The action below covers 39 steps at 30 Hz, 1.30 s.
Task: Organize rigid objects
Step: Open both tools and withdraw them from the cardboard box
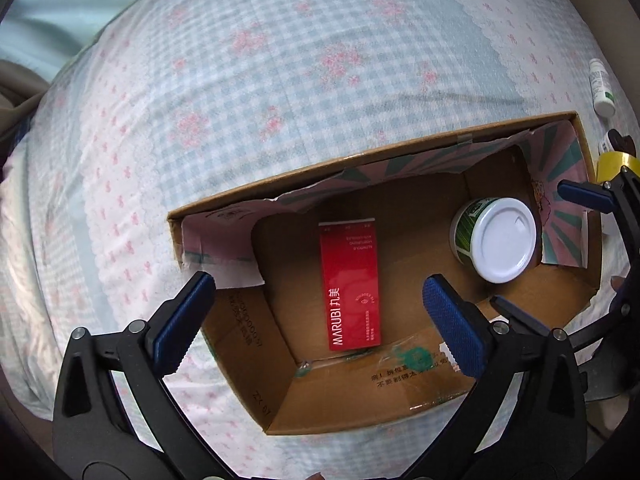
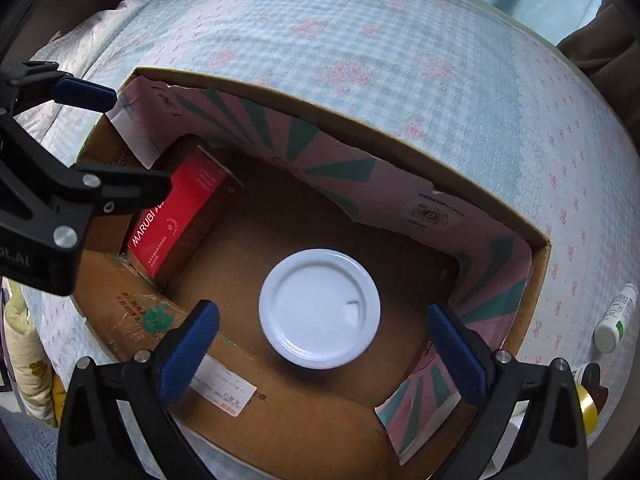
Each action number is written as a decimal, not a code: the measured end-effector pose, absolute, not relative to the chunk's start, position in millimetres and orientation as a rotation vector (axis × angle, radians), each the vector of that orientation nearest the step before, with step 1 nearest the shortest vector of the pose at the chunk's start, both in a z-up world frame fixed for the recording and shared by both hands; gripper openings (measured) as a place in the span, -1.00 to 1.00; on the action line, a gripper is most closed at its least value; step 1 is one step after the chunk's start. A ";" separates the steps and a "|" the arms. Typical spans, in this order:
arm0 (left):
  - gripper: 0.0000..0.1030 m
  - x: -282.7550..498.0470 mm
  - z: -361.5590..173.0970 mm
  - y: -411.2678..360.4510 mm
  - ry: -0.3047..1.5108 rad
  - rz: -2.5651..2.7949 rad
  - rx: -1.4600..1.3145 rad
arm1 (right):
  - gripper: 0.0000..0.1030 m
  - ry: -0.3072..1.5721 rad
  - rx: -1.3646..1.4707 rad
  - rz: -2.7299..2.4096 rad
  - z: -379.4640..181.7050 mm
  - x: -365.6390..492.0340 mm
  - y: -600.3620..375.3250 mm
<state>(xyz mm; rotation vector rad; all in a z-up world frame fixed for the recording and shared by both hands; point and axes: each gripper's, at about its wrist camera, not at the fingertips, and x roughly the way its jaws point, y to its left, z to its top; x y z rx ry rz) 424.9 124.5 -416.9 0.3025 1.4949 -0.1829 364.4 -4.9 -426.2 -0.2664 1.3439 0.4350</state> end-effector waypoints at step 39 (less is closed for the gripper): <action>1.00 229.5 -173.2 180.7 1.124 -0.098 0.078 | 1.00 1.115 -0.043 0.090 -178.5 195.0 -46.9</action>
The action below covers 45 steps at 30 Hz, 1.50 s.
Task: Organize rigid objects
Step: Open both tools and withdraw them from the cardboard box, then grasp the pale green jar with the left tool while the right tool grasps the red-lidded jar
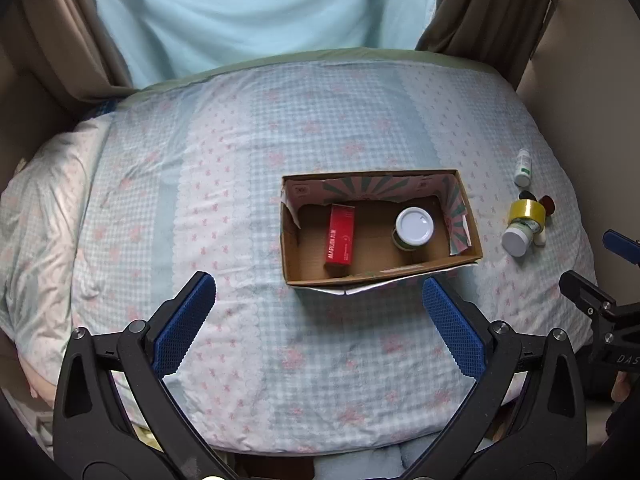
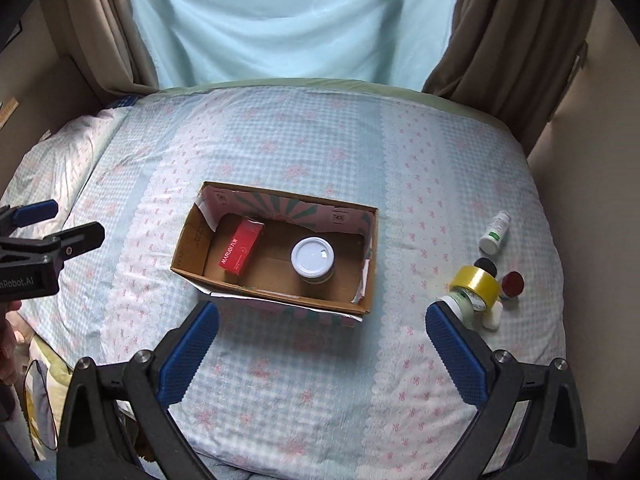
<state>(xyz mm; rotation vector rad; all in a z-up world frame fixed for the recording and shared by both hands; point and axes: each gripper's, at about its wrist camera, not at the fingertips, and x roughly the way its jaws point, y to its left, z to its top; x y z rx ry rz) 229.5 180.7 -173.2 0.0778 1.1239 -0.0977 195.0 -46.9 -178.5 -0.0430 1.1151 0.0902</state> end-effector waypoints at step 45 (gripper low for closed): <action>1.00 313.5 -455.4 -268.2 1.338 -0.766 0.435 | 1.00 1.120 -0.001 0.066 -416.0 312.3 -427.1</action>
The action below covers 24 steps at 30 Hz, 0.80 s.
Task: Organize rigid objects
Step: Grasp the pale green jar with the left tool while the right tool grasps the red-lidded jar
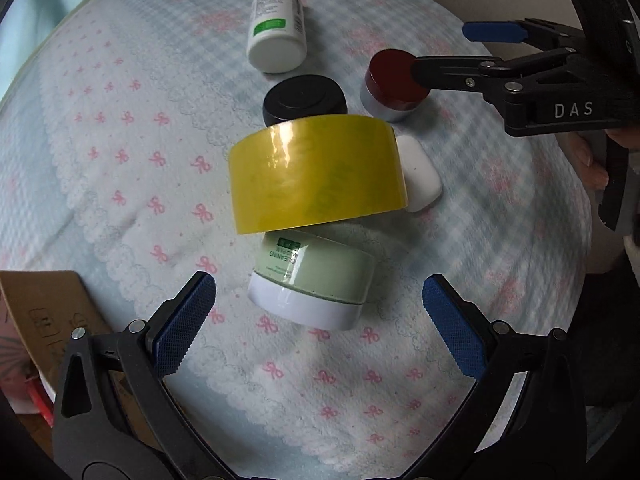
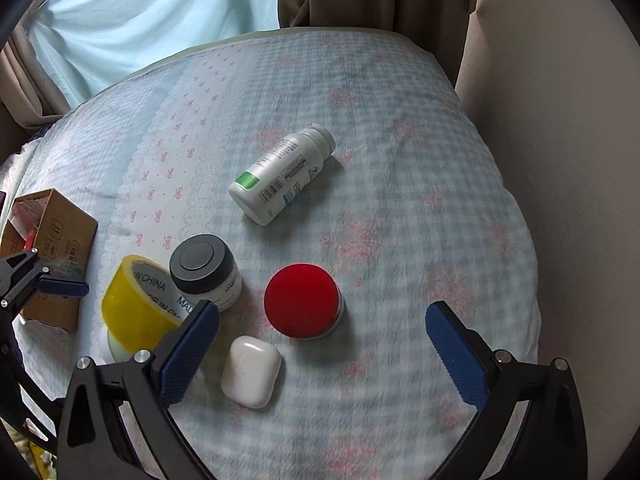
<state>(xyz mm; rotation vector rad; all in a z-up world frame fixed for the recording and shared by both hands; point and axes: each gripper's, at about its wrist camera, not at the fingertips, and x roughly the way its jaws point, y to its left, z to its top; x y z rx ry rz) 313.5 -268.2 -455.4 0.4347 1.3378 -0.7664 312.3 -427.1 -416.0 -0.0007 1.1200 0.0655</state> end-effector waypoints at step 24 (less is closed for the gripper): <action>0.38 305.6 -496.5 -293.9 1.269 -0.845 0.501 | 0.01 1.125 -0.129 0.105 -470.0 327.4 -406.8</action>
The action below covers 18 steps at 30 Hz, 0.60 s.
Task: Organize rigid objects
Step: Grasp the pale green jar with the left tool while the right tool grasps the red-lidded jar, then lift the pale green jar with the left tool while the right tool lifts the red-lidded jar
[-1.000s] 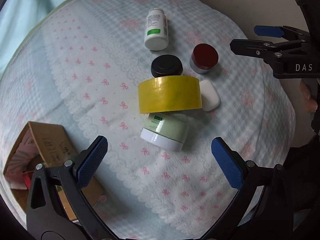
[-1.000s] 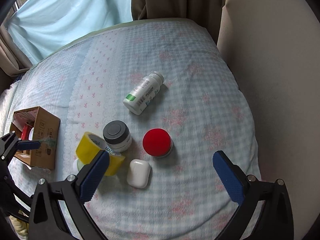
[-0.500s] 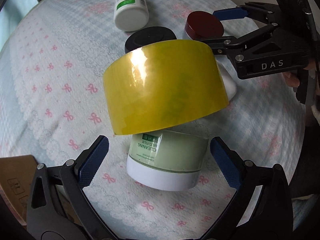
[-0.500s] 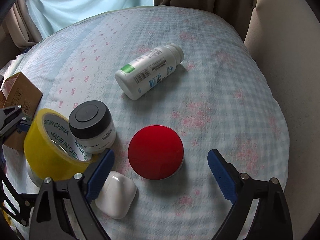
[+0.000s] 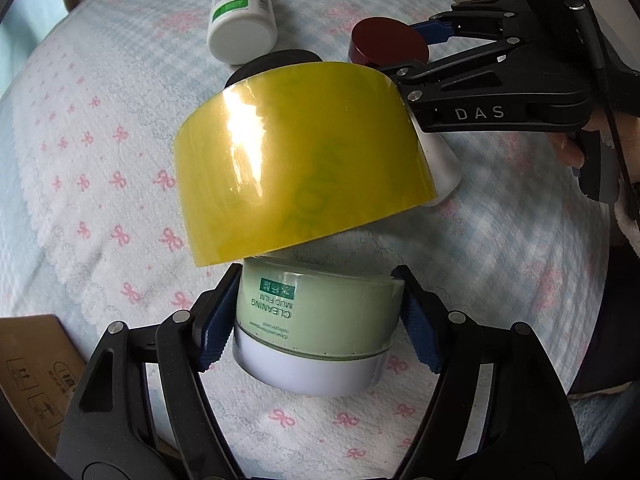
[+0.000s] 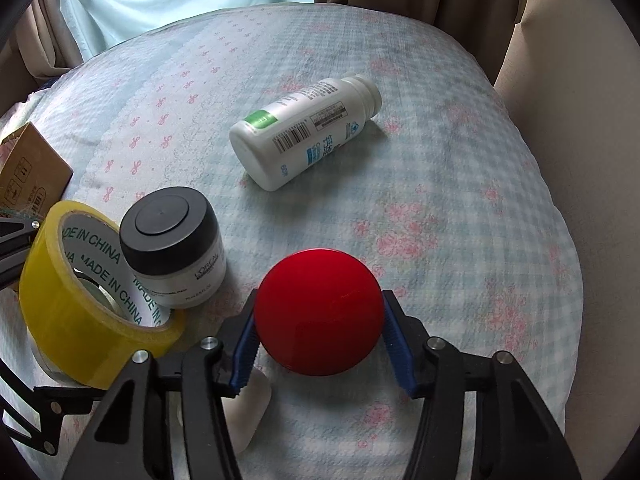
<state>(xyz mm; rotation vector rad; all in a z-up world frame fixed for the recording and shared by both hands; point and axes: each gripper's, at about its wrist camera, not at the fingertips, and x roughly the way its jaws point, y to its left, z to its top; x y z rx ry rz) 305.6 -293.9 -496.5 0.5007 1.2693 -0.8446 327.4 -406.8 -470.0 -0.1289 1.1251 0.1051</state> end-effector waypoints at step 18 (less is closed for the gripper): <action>0.32 304.9 -420.7 -254.6 1.236 -0.768 0.430 | 0.00 1.097 -0.070 0.054 -400.2 304.2 -406.0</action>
